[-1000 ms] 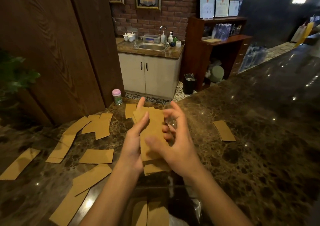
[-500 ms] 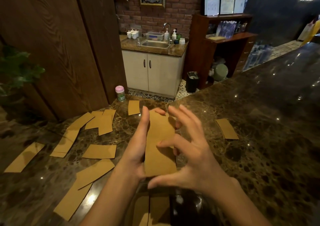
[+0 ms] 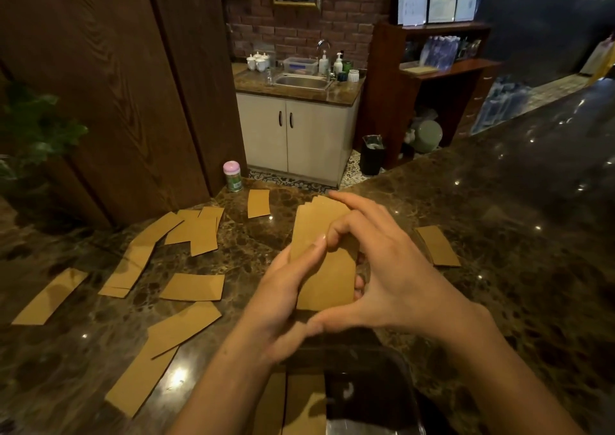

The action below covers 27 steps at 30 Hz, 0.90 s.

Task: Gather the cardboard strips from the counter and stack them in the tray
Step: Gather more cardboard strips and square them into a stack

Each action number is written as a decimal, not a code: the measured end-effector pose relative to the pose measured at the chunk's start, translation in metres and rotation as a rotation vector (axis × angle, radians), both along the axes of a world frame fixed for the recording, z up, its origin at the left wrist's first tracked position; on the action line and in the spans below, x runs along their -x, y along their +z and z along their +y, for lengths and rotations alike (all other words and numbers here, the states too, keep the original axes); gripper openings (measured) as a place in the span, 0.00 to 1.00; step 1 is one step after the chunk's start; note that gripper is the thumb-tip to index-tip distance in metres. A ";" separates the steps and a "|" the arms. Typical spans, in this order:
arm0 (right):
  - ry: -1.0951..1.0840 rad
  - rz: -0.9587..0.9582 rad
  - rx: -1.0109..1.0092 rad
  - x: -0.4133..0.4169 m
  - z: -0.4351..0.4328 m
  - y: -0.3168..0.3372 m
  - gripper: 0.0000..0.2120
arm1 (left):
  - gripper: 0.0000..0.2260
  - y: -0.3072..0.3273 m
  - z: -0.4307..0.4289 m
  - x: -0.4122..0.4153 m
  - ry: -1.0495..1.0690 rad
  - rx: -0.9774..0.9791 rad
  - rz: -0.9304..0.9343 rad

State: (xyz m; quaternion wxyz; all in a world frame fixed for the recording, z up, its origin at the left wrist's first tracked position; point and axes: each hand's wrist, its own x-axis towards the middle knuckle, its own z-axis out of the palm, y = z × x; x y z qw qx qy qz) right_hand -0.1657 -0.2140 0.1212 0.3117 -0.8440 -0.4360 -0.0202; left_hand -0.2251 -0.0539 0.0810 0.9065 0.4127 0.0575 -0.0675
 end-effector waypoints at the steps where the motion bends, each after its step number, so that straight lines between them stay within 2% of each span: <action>1: -0.030 0.107 -0.080 0.003 0.001 0.000 0.35 | 0.19 -0.001 0.000 0.000 0.036 -0.016 0.009; 5: -0.240 0.460 -0.548 0.007 0.008 -0.011 0.31 | 0.24 -0.001 0.003 0.000 0.210 -0.073 0.007; 7: -0.261 0.519 -0.598 0.006 0.008 -0.012 0.26 | 0.25 0.002 0.003 0.000 0.251 -0.088 -0.014; 10: -0.283 0.507 -0.626 0.004 0.008 -0.011 0.16 | 0.24 0.004 0.000 0.002 0.284 -0.121 -0.034; 13: -0.357 0.545 -0.779 0.002 0.011 -0.013 0.16 | 0.27 0.004 -0.001 0.003 0.303 -0.142 -0.038; 15: -0.401 0.560 -0.843 0.000 0.013 -0.012 0.21 | 0.29 0.003 0.001 0.003 0.310 -0.155 -0.050; 17: -0.388 0.589 -0.757 -0.002 0.005 -0.008 0.28 | 0.29 0.003 0.003 0.002 0.330 -0.173 -0.060; 18: -0.347 0.602 -0.635 -0.005 -0.003 -0.005 0.30 | 0.27 0.004 0.005 0.002 0.342 -0.179 -0.061; 21: -0.159 0.567 -0.119 -0.011 -0.021 0.006 0.23 | 0.26 0.007 0.014 -0.001 0.334 -0.224 -0.051; 22: -0.122 0.542 -0.009 -0.010 -0.022 0.007 0.20 | 0.26 0.009 0.015 -0.002 0.314 -0.251 -0.063; 23: -0.115 0.525 0.029 -0.009 -0.020 0.007 0.17 | 0.26 0.010 0.015 -0.002 0.293 -0.277 -0.073; 27: -0.158 0.457 -0.037 -0.007 -0.011 0.003 0.10 | 0.21 0.011 0.007 -0.003 0.251 -0.258 -0.047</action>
